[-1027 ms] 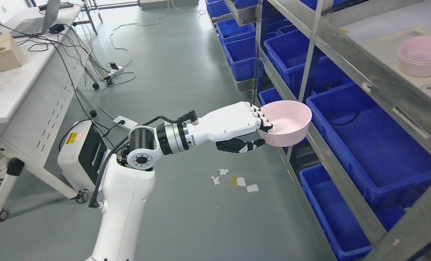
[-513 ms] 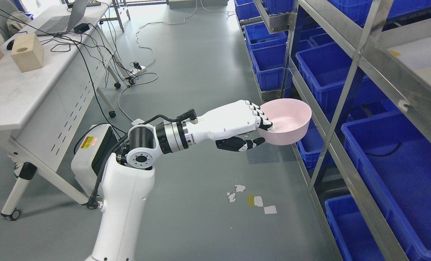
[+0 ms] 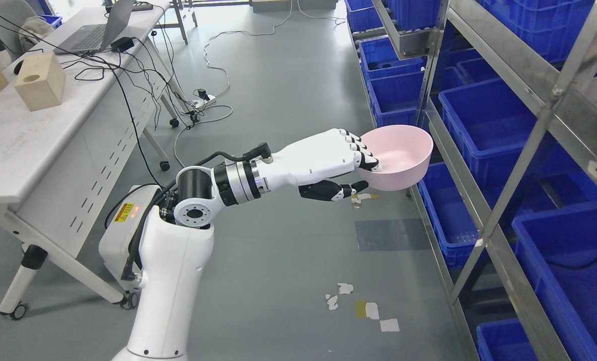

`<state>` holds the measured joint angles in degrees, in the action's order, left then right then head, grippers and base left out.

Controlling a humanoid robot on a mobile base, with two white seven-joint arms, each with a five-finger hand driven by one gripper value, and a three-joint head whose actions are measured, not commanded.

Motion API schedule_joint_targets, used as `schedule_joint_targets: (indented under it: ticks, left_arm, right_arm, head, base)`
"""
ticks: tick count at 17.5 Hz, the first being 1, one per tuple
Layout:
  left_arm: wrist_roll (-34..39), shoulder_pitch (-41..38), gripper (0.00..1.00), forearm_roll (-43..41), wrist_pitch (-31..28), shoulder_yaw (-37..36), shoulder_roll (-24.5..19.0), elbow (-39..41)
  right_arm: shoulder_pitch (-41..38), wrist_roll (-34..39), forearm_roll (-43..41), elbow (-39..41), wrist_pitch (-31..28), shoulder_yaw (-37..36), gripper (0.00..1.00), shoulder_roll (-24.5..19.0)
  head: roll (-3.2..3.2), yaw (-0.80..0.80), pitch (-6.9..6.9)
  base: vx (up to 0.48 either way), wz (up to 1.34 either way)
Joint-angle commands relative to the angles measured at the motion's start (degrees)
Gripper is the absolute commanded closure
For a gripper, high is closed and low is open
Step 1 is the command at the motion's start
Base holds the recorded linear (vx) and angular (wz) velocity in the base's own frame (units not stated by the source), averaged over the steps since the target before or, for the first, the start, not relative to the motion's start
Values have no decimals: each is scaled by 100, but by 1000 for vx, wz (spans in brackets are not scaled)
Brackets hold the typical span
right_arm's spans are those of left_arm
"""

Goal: Stack pink IKEA bowl on shelf middle layer
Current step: 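Carry the pink bowl in the left hand while the robot turns to the other shelf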

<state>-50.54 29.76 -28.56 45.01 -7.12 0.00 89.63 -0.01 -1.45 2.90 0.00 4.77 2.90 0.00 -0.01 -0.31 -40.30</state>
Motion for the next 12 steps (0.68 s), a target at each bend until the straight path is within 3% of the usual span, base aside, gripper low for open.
schedule_joint_targets:
  ticks: [1,12]
  left_arm:
    - [18,381,99,-1,-1,0,-100,-121]
    - [132,689,99,-1,-1,-509,-100,-376]
  right_arm:
    - [-122,-5,0,100,-3,0,0,100]
    - [-122,-5,0,100,-3,0,0,100]
  head:
    - [0,0,0]
    - [0,0,0]
  base:
    - [277,108]
    - [275,106]
